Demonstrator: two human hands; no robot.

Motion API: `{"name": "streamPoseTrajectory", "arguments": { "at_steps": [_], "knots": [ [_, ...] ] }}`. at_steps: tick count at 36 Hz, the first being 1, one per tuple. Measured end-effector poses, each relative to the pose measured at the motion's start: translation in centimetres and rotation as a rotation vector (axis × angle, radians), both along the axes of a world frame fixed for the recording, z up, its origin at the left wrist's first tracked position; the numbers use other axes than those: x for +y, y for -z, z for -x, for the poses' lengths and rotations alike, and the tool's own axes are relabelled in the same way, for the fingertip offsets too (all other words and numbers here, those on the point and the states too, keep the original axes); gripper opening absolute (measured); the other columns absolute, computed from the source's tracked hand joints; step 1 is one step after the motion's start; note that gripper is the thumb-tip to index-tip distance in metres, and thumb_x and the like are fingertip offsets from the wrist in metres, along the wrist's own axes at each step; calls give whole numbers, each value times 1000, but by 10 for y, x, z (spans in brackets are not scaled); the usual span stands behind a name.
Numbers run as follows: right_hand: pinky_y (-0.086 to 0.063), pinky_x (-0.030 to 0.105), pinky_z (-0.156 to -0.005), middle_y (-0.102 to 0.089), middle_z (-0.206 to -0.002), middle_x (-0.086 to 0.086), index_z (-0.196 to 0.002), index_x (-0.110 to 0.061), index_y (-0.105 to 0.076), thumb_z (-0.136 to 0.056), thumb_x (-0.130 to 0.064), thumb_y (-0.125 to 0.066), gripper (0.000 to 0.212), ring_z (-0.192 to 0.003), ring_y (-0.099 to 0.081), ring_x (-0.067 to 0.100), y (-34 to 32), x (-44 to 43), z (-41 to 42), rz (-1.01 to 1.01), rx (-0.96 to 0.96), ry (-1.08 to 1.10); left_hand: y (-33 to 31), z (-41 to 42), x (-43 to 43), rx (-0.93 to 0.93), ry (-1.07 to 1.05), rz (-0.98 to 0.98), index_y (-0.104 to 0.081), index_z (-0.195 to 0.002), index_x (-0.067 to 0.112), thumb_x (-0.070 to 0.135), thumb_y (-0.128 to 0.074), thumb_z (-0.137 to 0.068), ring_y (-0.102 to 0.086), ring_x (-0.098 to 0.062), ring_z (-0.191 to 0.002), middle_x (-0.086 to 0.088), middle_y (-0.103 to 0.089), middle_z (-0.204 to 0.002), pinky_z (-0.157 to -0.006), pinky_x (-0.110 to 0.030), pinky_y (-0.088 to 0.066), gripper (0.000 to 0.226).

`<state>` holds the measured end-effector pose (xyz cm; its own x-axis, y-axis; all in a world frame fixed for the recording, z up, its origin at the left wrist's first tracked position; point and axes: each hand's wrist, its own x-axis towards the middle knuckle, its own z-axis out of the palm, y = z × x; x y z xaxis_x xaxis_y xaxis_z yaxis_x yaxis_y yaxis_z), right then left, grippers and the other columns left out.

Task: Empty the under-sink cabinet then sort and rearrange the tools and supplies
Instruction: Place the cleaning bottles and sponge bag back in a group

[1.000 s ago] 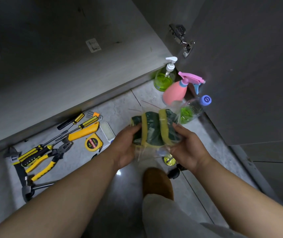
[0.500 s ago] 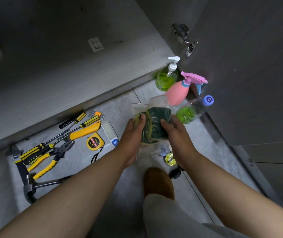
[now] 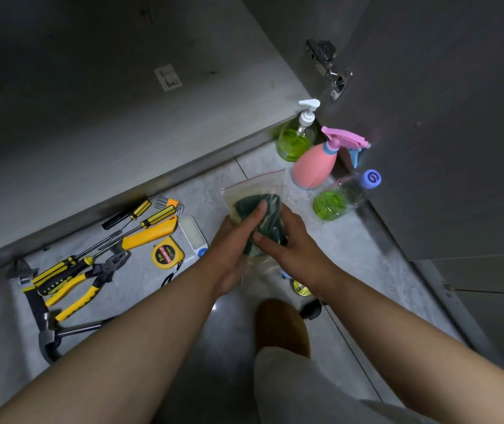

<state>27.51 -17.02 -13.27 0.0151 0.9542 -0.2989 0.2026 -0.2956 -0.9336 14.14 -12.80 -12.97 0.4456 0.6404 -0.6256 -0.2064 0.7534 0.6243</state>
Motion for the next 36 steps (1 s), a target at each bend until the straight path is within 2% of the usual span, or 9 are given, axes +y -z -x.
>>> {"name": "streamPoseTrajectory", "arguments": {
  "at_steps": [6,8,11,15,19,23,27,31,36],
  "knots": [
    [-46,44,-108,-48,-148,-5,-148,-54,-29,-58,-72,-82,106,-132,-53,15,-5,2,-21,376,280,211,6,5,8,3,-32,60,-65,-130,14,35,-73,-91,-72,-32,-109,-14,-73,-119,-93,-50,-58,45],
    [-51,38,-102,-63,-134,-10,-139,-45,-44,-63,-69,-82,88,-122,-62,10,-3,5,-26,452,299,155,7,3,11,4,-28,57,-67,-127,14,34,-74,-91,-72,-31,-108,-14,-74,-118,-88,-47,-60,42],
    [-57,17,-75,-75,-112,-16,-116,-41,-59,-79,-51,-79,43,-104,-70,1,4,9,-28,434,334,108,13,0,14,19,-33,48,-68,-127,15,34,-75,-90,-72,-32,-109,-14,-74,-118,-92,-48,-58,42],
    [-58,28,-84,-75,-116,-5,-124,-30,-64,-83,-43,-78,46,-107,-71,12,12,22,-33,389,298,166,21,-8,21,3,-31,43,-65,-131,16,39,-73,-90,-70,-31,-114,-12,-73,-122,-100,-51,-54,47],
    [-56,27,-81,-77,-110,-2,-117,-25,-70,-83,-38,-77,37,-102,-73,14,19,43,-41,377,242,197,27,-12,34,-72,118,96,-60,-138,22,52,-66,-92,-66,-31,-121,-11,-68,-131,-96,-52,-55,55],
    [-52,38,-96,-72,-122,0,-129,-27,-64,-79,-52,-77,58,-113,-68,18,21,62,-45,385,201,246,39,-18,53,-74,96,127,-62,-136,23,44,-68,-94,-68,-31,-117,-10,-69,-130,-88,-49,-57,47],
    [-43,45,-99,-55,-137,-7,-139,-33,-49,-74,-72,-71,80,-121,-54,18,24,64,-45,501,196,460,47,-39,84,95,-31,145,-62,-134,16,48,-71,-90,-72,-30,-108,-8,-73,-121,-93,-52,-57,55],
    [-55,53,-95,-56,-128,6,-114,-28,-54,-80,-63,-72,51,-112,-64,27,31,63,-46,657,415,554,53,-65,108,286,-41,171,-58,-134,18,59,-76,-80,-74,-27,-101,-6,-75,-116,-95,-47,-57,69],
    [-58,50,-90,-59,-133,21,-120,-13,-57,-96,-35,-65,34,-116,-66,34,35,77,-43,566,694,664,44,-82,125,389,51,138,-65,-127,20,70,-74,-73,-72,-26,-100,-4,-74,-116,-86,-37,-58,74]
  ]
}}
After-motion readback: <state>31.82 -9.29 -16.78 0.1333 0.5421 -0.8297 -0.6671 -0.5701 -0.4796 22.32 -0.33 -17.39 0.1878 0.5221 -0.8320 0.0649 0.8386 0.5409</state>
